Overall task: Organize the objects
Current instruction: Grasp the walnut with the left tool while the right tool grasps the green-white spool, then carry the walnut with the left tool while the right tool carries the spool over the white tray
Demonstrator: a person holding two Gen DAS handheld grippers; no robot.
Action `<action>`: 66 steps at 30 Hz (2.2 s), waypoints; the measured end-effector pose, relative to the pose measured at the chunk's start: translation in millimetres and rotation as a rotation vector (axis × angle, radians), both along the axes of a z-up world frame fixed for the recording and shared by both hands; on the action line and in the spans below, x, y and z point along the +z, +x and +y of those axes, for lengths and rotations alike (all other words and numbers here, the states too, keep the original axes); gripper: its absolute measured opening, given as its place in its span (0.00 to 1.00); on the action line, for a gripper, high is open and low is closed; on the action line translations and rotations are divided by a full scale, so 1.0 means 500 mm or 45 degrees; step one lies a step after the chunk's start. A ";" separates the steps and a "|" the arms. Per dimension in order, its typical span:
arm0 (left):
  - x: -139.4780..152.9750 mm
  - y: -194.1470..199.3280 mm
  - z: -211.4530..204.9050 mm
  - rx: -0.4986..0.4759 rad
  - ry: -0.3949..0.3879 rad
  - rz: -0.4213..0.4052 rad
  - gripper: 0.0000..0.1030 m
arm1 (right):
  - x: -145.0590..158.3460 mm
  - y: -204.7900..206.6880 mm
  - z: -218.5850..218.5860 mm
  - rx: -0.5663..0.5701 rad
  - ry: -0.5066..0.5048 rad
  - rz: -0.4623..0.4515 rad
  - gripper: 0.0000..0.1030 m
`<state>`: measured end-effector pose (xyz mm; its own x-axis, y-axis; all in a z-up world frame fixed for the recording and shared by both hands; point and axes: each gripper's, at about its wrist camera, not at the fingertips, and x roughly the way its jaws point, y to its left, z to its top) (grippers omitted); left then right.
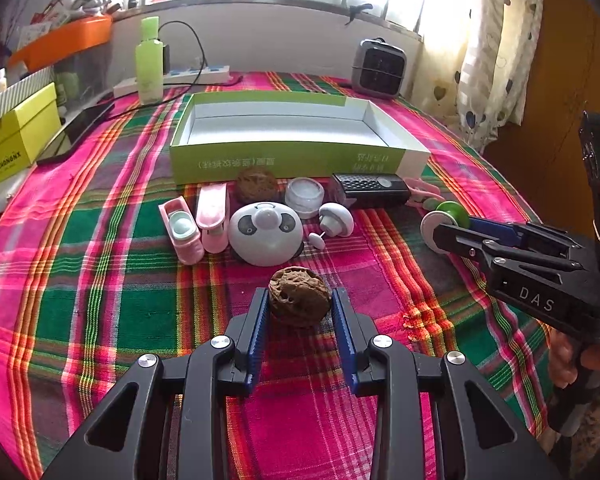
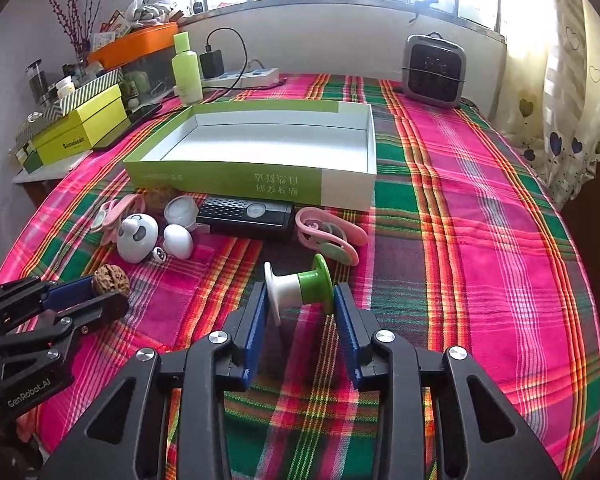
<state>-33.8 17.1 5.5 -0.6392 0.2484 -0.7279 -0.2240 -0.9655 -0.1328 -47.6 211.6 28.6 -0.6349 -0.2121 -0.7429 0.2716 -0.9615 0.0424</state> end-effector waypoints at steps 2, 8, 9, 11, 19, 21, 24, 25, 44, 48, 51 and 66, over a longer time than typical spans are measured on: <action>0.000 -0.002 0.000 -0.003 0.003 0.001 0.29 | 0.000 0.000 0.002 0.001 -0.020 -0.013 0.34; 0.009 -0.005 0.004 -0.013 0.013 0.021 0.29 | 0.006 0.002 -0.007 0.030 -0.060 -0.019 0.33; 0.011 -0.006 0.004 -0.013 0.015 0.023 0.29 | 0.008 0.003 -0.009 0.034 -0.068 -0.018 0.33; 0.014 -0.009 0.005 -0.016 0.018 0.027 0.29 | 0.012 0.005 -0.011 0.050 -0.082 -0.011 0.33; 0.032 -0.020 0.000 -0.026 0.038 0.038 0.29 | 0.029 -0.001 -0.019 0.059 -0.103 0.012 0.33; 0.035 -0.025 -0.001 -0.022 0.042 0.035 0.29 | 0.031 -0.004 -0.023 0.062 -0.103 0.016 0.33; 0.041 -0.032 0.000 -0.021 0.034 0.043 0.29 | 0.035 -0.010 -0.025 0.062 -0.111 0.019 0.33; 0.043 -0.035 0.000 -0.022 0.034 0.045 0.29 | 0.037 -0.012 -0.026 0.062 -0.111 0.021 0.33; 0.103 -0.160 -0.019 0.035 -0.008 0.139 0.29 | 0.075 -0.115 -0.036 0.019 -0.130 0.069 0.33; 0.097 -0.205 -0.023 0.045 -0.003 0.112 0.29 | 0.068 -0.150 -0.041 0.011 -0.118 0.053 0.33; 0.085 -0.236 -0.025 0.048 -0.002 0.074 0.29 | 0.059 -0.179 -0.044 0.006 -0.121 0.022 0.33; 0.049 -0.342 -0.026 0.075 -0.052 -0.025 0.29 | 0.027 -0.292 -0.074 0.006 -0.085 -0.076 0.33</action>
